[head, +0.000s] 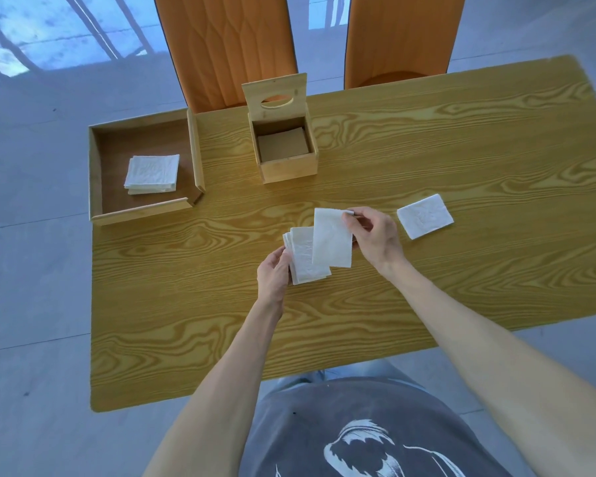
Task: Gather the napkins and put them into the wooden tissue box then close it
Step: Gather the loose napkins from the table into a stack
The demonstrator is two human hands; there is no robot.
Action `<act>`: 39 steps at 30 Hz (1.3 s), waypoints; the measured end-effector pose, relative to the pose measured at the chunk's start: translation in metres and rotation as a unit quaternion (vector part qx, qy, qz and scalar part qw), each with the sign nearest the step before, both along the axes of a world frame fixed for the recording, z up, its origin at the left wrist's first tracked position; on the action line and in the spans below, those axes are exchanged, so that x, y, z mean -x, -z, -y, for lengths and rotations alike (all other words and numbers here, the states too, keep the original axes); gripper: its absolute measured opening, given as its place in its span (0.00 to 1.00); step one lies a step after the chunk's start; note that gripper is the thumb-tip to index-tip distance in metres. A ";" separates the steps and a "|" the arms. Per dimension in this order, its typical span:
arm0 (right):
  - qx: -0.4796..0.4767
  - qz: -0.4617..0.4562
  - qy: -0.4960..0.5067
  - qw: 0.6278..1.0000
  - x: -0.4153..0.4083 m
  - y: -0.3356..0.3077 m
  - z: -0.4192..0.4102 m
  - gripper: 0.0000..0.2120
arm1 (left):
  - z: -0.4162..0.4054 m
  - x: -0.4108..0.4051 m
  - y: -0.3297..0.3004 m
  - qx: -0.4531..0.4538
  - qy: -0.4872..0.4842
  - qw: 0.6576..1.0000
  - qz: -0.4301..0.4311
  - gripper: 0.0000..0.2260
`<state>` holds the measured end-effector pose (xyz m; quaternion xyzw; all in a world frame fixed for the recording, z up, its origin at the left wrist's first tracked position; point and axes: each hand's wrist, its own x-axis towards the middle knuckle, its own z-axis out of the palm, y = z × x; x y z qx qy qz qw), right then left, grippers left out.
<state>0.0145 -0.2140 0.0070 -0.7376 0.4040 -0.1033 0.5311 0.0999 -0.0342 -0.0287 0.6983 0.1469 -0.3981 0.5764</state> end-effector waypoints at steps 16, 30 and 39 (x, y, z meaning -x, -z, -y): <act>-0.017 -0.081 -0.080 0.993 -0.034 0.026 -0.031 0.10 | 0.001 0.001 -0.004 0.024 0.010 1.000 0.002 0.23; 0.117 -0.171 -0.133 0.969 -0.018 0.027 -0.002 0.12 | 0.010 0.006 -0.001 -0.003 -0.016 1.000 0.022 0.18; 0.252 -0.293 -0.187 0.903 0.013 0.008 0.090 0.13 | 0.030 0.022 -0.004 -0.005 -0.017 1.000 0.011 0.16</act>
